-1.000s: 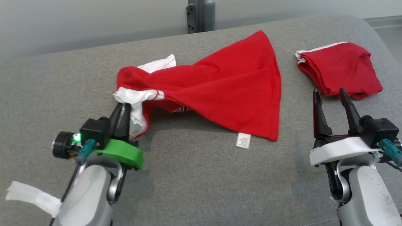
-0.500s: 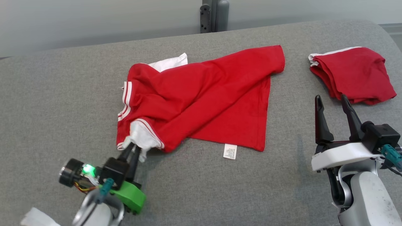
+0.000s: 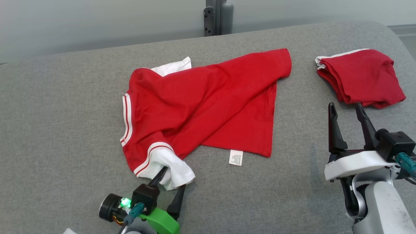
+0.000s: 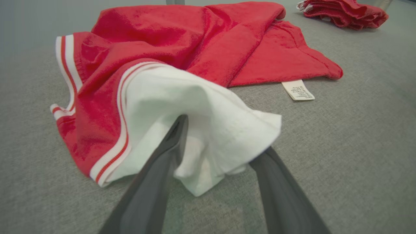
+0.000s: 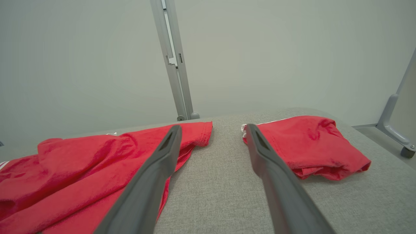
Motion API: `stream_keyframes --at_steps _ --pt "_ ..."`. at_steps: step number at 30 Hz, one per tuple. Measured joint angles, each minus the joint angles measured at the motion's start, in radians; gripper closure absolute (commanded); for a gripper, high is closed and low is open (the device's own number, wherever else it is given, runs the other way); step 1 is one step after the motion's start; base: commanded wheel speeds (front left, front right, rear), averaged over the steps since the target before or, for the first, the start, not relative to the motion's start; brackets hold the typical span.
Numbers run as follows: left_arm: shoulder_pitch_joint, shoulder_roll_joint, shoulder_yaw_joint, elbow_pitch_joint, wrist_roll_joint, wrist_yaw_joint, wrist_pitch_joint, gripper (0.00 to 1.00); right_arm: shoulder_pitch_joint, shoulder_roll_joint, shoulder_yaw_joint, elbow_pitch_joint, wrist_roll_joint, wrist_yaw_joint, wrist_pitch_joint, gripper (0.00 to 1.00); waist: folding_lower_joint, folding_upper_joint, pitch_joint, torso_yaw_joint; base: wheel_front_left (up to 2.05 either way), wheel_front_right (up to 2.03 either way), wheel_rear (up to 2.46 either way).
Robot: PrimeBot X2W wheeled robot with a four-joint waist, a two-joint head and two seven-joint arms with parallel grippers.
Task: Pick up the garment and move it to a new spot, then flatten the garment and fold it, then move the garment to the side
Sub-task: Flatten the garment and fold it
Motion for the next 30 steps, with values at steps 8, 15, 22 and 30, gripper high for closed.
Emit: stream_keyframes --at_steps 8,15,22,30 --pt "0.165 0.032 0.061 -0.138 -0.092 -0.002 -0.001 0.0 0.023 0.0 -0.011 -0.001 0.0 0.0 0.0 0.0 0.0 0.0 -0.018 0.02 0.0 0.0 0.0" --pt "0.202 0.04 0.146 -0.206 -0.171 0.043 -0.001 0.0 0.031 0.0 -0.008 0.0 0.0 0.0 -0.001 0.0 0.0 0.0 -0.025 0.031 0.0 0.0 0.0" --pt "0.103 0.005 0.211 -0.086 -0.238 0.073 0.016 0.0 0.023 0.0 0.013 0.0 0.004 0.0 0.006 0.0 0.0 0.0 -0.021 0.009 0.0 0.0 0.0" --pt "-0.028 0.0 0.218 0.149 -0.252 0.077 0.055 0.0 0.017 0.0 0.007 -0.003 0.001 0.0 0.01 0.0 0.0 0.0 0.003 -0.034 0.0 0.0 0.0"
